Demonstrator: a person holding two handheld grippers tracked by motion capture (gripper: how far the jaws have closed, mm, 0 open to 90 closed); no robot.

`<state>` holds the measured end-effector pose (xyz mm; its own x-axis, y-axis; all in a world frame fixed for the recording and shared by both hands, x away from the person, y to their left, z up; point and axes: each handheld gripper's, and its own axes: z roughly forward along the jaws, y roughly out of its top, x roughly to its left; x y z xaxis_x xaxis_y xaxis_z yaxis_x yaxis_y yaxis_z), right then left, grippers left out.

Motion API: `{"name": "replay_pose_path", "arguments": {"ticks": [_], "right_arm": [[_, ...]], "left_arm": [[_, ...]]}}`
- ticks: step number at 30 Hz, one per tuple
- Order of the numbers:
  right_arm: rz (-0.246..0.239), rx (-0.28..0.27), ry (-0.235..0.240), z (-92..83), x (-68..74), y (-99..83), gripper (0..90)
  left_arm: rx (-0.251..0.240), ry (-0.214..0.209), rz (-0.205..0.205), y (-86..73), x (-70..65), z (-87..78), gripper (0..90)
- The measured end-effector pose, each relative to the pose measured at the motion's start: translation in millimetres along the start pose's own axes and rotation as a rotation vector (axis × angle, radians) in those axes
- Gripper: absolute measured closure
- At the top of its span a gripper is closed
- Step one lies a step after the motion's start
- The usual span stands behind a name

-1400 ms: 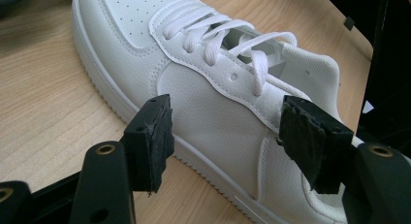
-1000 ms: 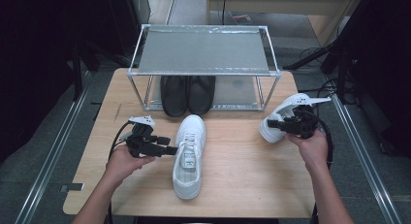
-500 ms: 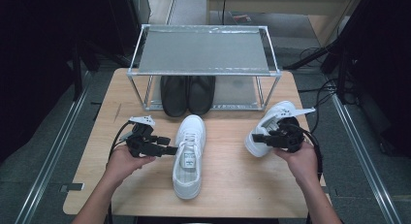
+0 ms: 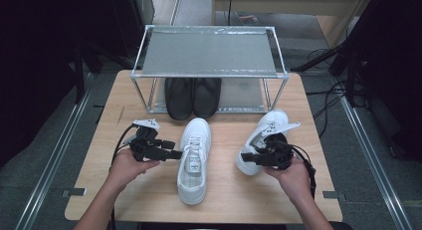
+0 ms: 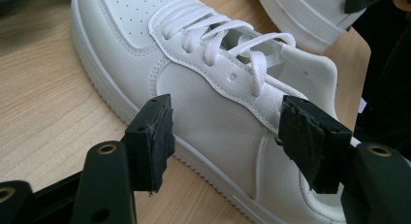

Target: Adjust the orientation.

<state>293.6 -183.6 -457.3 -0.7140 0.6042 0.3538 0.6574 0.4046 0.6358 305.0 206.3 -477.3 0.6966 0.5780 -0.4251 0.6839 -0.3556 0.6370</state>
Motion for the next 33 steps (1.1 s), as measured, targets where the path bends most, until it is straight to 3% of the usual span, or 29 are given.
{"name": "replay_pose_path", "arguments": {"ticks": [16,24,26,28,30,33], "right_arm": [[-0.044,0.057,0.056,23.9,38.6,-15.7,75.1],[-0.08,0.096,0.066,37.4,39.2,-20.5,66.9],[-0.072,0.063,0.093,34.7,36.8,-20.0,60.8],[-0.072,0.009,0.109,27.4,35.0,-18.2,61.0],[-0.073,-0.056,0.135,18.4,32.8,-16.2,62.1],[-0.089,-0.107,0.115,5.4,28.1,-13.7,69.7]], "left_arm": [[0.002,-0.003,0.006,0.2,-0.8,0.9,37.6],[-0.005,-0.005,0.005,-0.1,-0.5,0.5,37.5],[-0.005,-0.003,0.008,-0.2,-0.2,0.5,37.5],[-0.008,-0.002,0.011,-0.2,0.0,0.4,37.6],[-0.011,-0.001,0.013,-0.3,0.1,0.1,37.8],[-0.014,-0.001,0.013,-0.4,0.1,-0.3,38.7]]}}
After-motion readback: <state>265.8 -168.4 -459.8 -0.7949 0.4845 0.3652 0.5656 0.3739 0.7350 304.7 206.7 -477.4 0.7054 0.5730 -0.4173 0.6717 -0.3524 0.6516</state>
